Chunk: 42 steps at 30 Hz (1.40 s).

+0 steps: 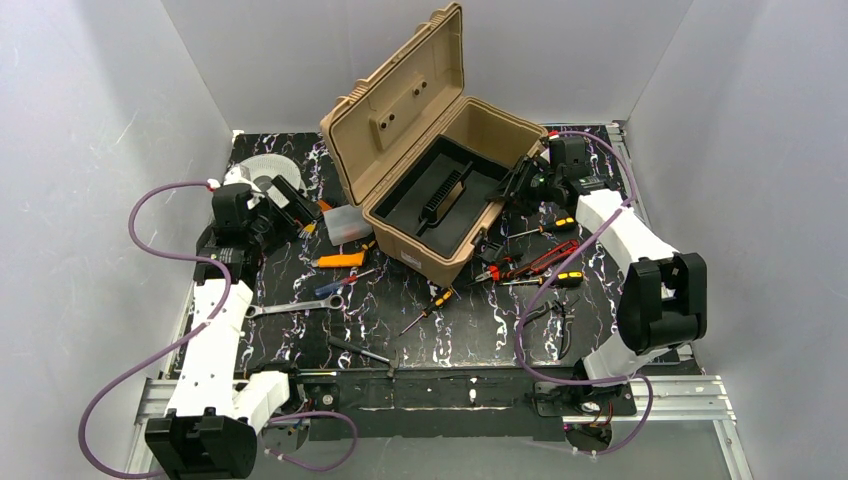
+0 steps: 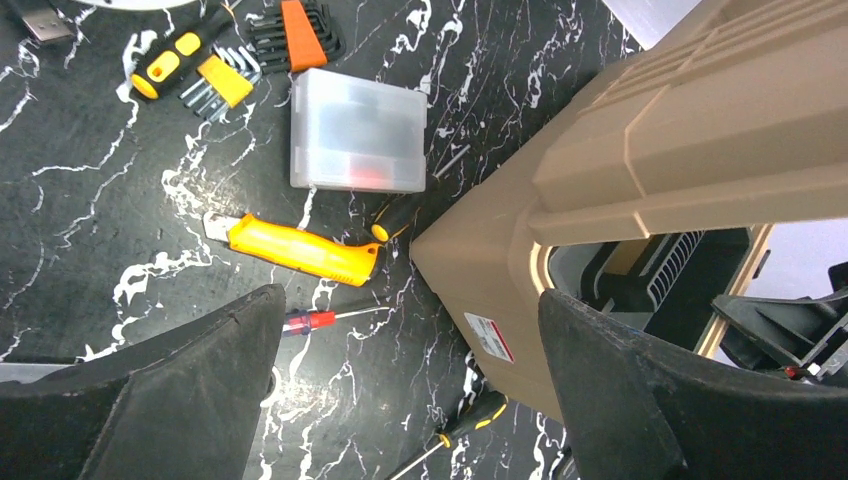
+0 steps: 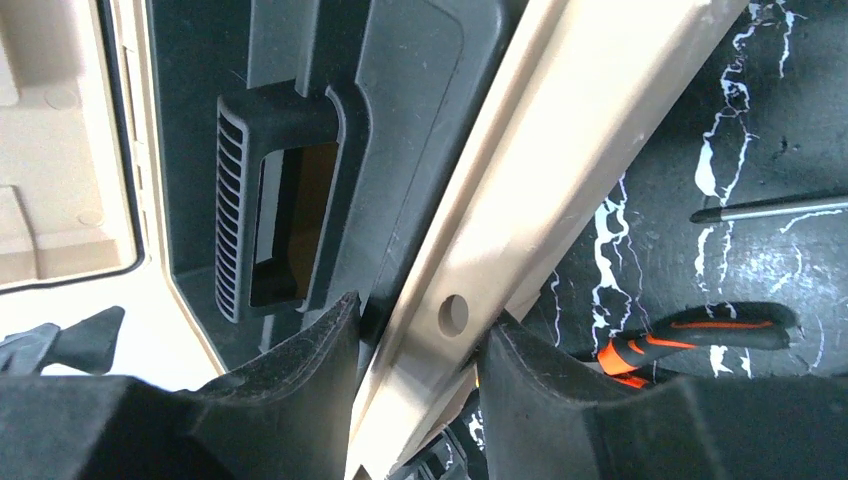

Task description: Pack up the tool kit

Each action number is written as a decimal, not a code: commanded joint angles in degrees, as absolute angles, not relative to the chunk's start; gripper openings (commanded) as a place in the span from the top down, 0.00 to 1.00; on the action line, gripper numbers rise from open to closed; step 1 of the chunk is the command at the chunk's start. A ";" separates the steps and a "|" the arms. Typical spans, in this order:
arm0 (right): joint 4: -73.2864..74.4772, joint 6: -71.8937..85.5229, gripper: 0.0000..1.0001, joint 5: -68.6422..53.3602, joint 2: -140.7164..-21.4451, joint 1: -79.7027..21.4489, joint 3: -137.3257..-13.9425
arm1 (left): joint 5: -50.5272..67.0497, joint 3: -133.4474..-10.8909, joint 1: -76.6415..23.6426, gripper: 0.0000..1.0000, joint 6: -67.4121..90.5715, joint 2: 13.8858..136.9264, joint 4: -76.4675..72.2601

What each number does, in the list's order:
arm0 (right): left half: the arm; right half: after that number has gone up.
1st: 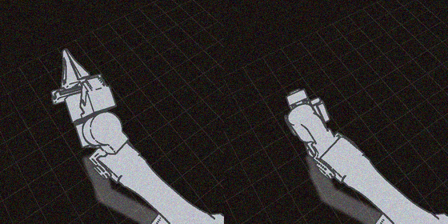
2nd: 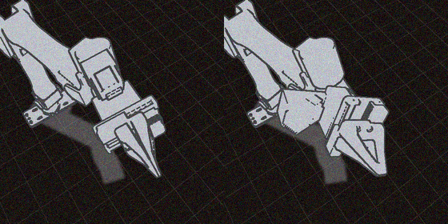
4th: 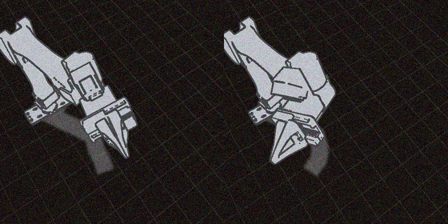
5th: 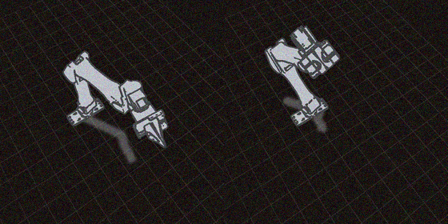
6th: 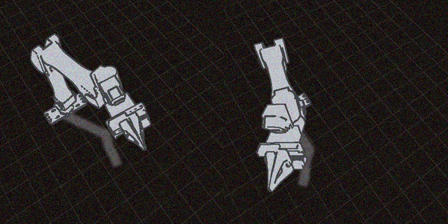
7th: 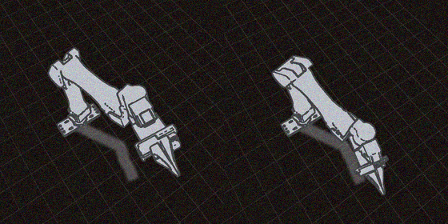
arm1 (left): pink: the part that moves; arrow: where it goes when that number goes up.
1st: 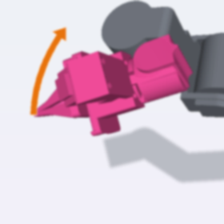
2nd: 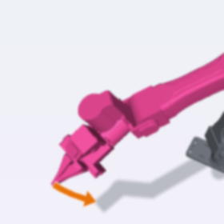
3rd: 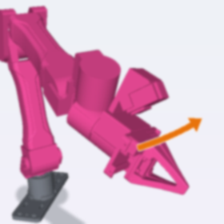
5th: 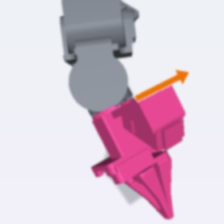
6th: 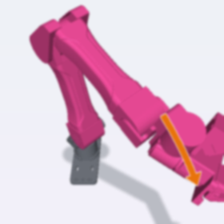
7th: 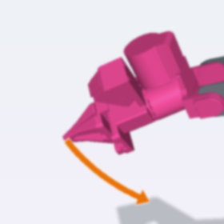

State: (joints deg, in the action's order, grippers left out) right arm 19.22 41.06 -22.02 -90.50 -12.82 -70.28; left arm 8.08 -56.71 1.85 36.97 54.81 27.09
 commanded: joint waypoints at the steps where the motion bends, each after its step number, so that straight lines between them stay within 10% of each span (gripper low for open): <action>1: 9.67 43.68 0.59 -22.26 -95.05 -12.22 -70.35 | 11.73 -54.96 2.32 0.02 39.14 56.34 25.69; 22: 3.10 46.95 0.68 -27.99 -100.89 -15.37 -71.16 | 21.09 -30.42 -8.60 0.08 56.26 59.19 -15.15; 42: 0.55 47.00 0.65 -28.01 -92.49 -17.85 -59.87 | 18.12 -43.10 -11.61 0.10 57.99 81.18 -27.51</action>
State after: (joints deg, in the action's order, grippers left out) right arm -7.01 49.23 -22.85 -94.41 -13.91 -63.37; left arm 21.15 -36.42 -11.73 56.18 80.53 -19.14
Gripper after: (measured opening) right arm 0.467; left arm 0.901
